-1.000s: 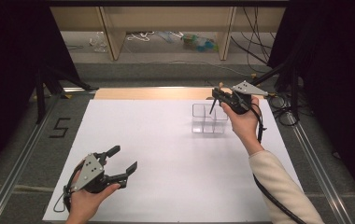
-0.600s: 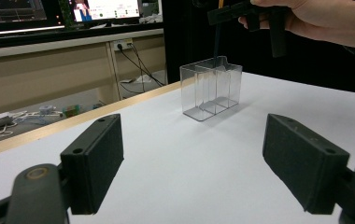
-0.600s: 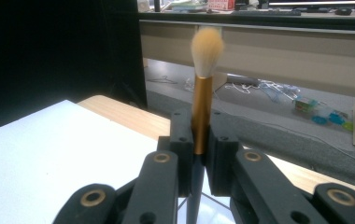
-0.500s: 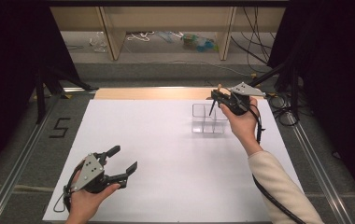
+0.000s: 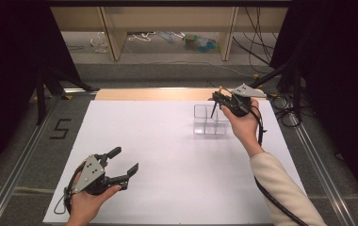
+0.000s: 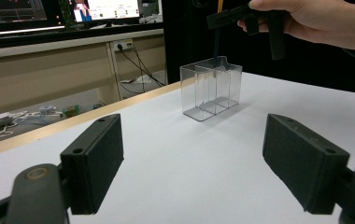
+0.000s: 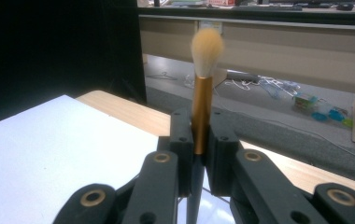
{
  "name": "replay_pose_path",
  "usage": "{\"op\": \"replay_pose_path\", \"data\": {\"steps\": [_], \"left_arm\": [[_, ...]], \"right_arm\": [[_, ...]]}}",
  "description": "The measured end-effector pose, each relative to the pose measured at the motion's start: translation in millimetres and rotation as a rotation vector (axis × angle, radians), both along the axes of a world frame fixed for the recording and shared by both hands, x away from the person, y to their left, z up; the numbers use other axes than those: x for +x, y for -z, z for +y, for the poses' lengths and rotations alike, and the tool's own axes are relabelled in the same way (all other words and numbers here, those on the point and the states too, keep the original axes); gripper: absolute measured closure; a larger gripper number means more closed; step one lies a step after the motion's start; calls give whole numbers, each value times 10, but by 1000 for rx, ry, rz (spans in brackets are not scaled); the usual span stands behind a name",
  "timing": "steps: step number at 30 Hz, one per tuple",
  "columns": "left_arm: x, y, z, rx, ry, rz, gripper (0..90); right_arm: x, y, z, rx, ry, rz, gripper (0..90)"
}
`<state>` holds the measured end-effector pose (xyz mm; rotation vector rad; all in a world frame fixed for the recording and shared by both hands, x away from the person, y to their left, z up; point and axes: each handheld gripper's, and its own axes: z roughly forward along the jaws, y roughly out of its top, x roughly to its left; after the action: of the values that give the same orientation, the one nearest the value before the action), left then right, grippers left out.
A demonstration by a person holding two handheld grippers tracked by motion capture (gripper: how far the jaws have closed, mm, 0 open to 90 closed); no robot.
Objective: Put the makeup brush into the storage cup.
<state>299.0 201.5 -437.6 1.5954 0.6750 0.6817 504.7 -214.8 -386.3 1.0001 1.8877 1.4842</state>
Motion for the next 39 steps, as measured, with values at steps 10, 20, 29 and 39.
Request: {"op": "replay_pose_path", "data": {"steps": [10,20,29,39], "left_arm": [[0,1,0,1,1,1,207],[-5,-3,3,8,-3,5,206],[3,2,-3,-5,0,-5,207],[0,0,0,0,0,0,207]], "right_arm": [[4,33,2,-13,-3,28,836],[19,59,-6,-26,-2,26,835],[37,105,16,-36,-3,15,836],[36,149,48,-39,-9,38,835]]}}
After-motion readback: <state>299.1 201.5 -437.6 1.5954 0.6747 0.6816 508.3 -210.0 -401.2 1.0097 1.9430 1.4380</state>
